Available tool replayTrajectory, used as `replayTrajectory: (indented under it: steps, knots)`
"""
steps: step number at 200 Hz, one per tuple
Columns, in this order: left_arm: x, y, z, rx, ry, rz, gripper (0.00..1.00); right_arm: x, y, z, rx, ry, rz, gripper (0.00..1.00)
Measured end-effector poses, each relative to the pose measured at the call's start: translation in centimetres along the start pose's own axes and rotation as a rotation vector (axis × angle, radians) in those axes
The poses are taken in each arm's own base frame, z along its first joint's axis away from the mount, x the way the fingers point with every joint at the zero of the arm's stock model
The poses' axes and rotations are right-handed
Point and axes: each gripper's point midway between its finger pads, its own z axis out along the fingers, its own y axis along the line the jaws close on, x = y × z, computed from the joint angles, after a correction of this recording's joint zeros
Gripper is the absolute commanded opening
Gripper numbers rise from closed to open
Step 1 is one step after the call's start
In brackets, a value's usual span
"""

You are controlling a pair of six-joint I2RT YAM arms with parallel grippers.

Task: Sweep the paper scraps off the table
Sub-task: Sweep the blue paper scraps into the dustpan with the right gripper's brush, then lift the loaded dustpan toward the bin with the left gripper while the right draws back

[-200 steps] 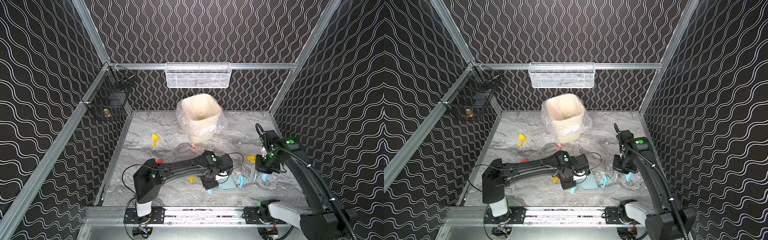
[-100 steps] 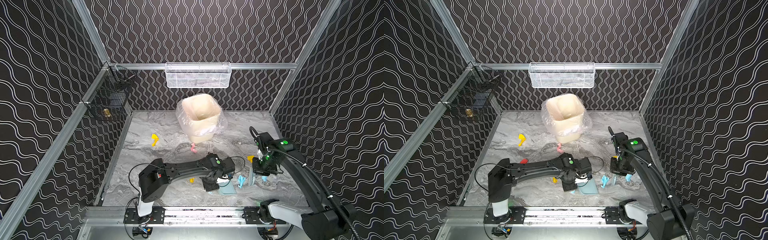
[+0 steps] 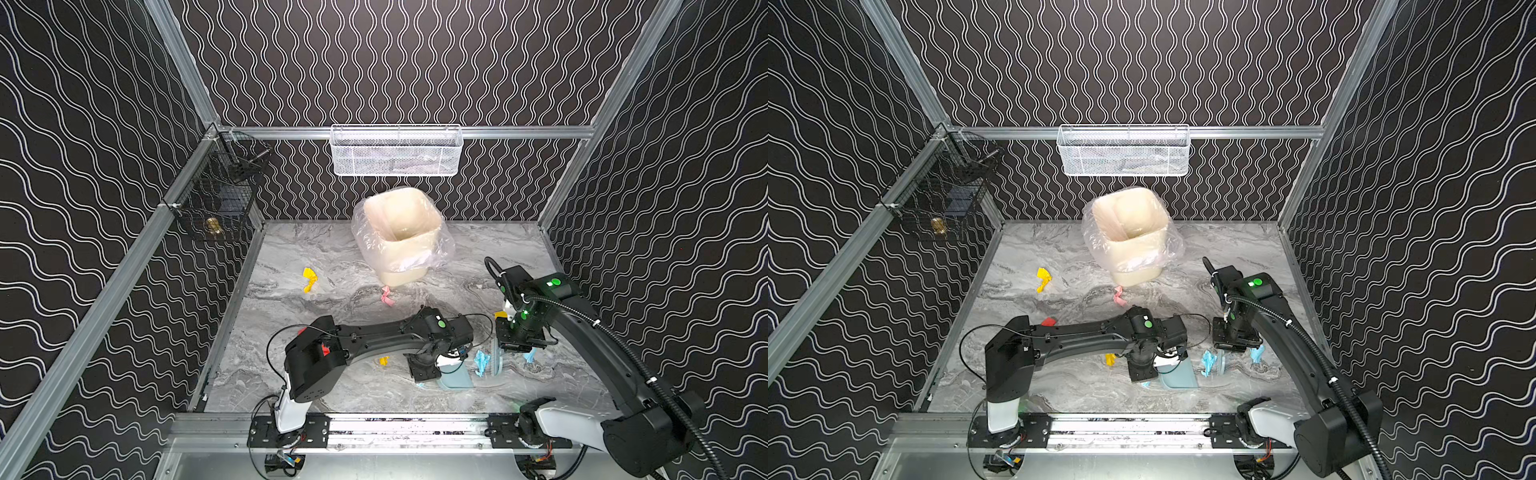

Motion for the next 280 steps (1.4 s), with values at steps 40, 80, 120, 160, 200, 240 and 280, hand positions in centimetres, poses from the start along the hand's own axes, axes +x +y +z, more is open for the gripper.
replayTrajectory:
  steps: [40,80,120,160,200,240,280]
  knots:
    - [0.2,0.3,0.8,-0.016,0.023,0.016,0.0,0.1,0.6,0.0,-0.004,0.006,-0.028,0.0]
    - [-0.4,0.6,1.0,-0.027,-0.002,0.017,0.0,0.3,1.4,-0.1,-0.018,0.008,-0.058,0.0]
    - [-0.9,0.6,1.3,-0.032,-0.025,0.016,0.0,0.6,3.6,-0.5,-0.081,-0.005,-0.124,0.0]
    - [-1.2,0.7,1.7,-0.036,-0.045,0.014,0.0,0.8,6.0,-1.3,-0.166,-0.018,-0.16,0.0]
    - [-1.2,0.9,1.2,-0.059,-0.116,-0.013,0.0,0.9,6.4,-2.0,-0.194,-0.032,-0.155,0.0]
    - [-1.6,1.2,0.0,-0.087,-0.221,-0.053,0.0,0.5,5.2,-4.7,-0.215,-0.128,-0.112,0.0]
    - [-2.4,1.8,-1.7,-0.117,-0.313,-0.098,0.0,-2.2,2.5,-9.8,-0.292,-0.306,0.035,0.0]
